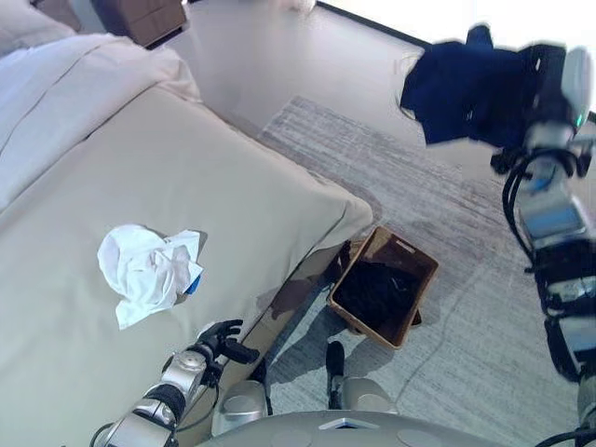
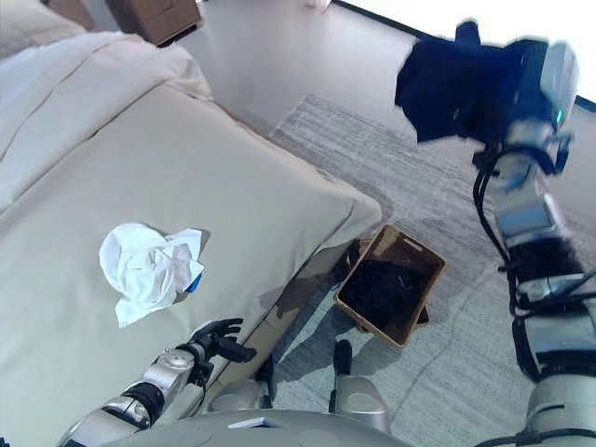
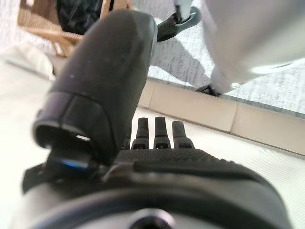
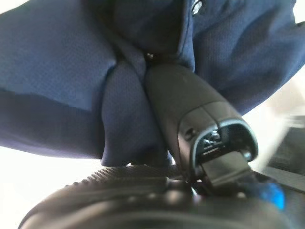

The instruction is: Pick up the clothes from the bed and place them into the basket

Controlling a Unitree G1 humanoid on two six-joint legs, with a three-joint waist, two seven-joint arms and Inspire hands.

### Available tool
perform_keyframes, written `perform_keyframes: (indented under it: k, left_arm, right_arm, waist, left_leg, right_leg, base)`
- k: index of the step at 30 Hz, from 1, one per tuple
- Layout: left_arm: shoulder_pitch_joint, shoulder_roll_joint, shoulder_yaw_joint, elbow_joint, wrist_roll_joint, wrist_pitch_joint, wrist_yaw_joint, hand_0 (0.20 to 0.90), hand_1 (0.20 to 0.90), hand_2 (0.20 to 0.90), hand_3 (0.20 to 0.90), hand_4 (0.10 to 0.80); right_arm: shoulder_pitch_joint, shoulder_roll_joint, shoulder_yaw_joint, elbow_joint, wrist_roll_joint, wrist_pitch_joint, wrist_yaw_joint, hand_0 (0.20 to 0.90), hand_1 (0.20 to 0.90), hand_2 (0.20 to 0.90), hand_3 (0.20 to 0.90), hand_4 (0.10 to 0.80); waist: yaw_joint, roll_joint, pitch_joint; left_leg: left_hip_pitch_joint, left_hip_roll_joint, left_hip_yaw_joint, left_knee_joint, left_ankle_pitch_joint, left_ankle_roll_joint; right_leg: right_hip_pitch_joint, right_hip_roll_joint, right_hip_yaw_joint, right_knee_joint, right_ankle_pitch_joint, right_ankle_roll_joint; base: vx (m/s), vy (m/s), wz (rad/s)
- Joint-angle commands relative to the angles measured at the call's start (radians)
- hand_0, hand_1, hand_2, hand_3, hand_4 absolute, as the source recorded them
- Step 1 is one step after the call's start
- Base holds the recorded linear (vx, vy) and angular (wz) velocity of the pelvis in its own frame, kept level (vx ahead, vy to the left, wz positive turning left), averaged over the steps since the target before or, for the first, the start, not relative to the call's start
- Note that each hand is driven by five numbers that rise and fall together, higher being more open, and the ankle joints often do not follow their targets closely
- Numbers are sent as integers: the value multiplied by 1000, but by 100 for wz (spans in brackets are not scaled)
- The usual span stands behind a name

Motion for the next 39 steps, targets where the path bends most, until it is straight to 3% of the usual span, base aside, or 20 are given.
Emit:
perform_keyframes:
  k: [1, 10, 16, 25, 27, 28, 33, 39]
  left_arm:
    - [-12, -5, -77, 81, 7, -28, -9, 900, 900, 900, 900, 800]
    - [-108, -9, -120, 47, -70, -117, 13, 900, 900, 900, 900, 800]
    - [-165, 6, -115, -35, -176, -165, 36, 900, 900, 900, 900, 800]
    - [-144, 47, -122, -156, -161, -167, 66, 900, 900, 900, 900, 800]
    - [-129, 57, -114, -175, -184, -171, 76, 900, 900, 900, 900, 800]
    - [-124, 59, -111, -181, -187, -170, 82, 900, 900, 900, 900, 800]
    - [-115, 91, -88, -190, -195, -155, 71, 900, 900, 900, 900, 800]
    - [-89, 106, -79, -201, -182, -168, 43, 900, 900, 900, 900, 800]
  right_arm:
    - [-58, -16, -27, -30, -75, -92, 4, 300, 300, 300, 200, 100]
    - [-151, -13, 75, 116, -72, -48, -6, 300, 300, 300, 200, 100]
    - [-256, 15, 154, 232, -34, -33, -47, 300, 300, 300, 200, 100]
    - [-380, 24, 189, 371, 28, 63, -80, 300, 300, 300, 200, 100]
    - [-414, 18, 194, 419, 39, 82, -103, 867, 867, 867, 862, 762]
    - [-419, 18, 192, 429, 37, 85, -104, 900, 900, 900, 900, 800]
    - [-408, 4, 171, 491, 62, 92, -121, 900, 900, 900, 900, 800]
    - [-332, -8, 111, 487, 109, 84, -189, 900, 900, 900, 900, 800]
  waist:
    - [9, -11, -61]
    - [1, 47, 113]
    - [13, 93, 239]
    - [58, 140, 266]
    - [76, 151, 266]
    - [80, 154, 266]
    - [103, 158, 266]
    - [111, 138, 266]
  left_leg:
    - [-22, -9, -43, 81, -118, 12]
    - [-179, -26, -88, 171, -101, -8]
    - [-371, -45, -113, 315, -108, 11]
    - [-628, -60, -112, 467, -117, 31]
    - [-701, -65, -121, 516, -128, 40]
    - [-724, -67, -124, 535, -135, 43]
    - [-808, -71, -131, 630, -167, 58]
    - [-793, -81, -144, 630, -173, 62]
  right_leg:
    - [-1, -2, -32, 114, -108, -17]
    - [-148, -31, -41, 208, -123, -37]
    - [-359, -42, -40, 378, -155, -60]
    - [-625, -38, -46, 620, -231, -87]
    - [-695, -34, -49, 684, -252, -96]
    - [-715, -33, -51, 703, -259, -99]
    - [-795, -38, -59, 810, -290, -112]
    - [-763, -31, -61, 790, -276, -106]
  base:
    - [-56, -99, -10]
    - [-170, -50, -3]
    - [-123, -55, 5]
    - [-15, -17, 16]
    - [13, 1, 15]
    - [21, -5, 13]
    - [26, -5, 18]
    - [64, 41, 14]
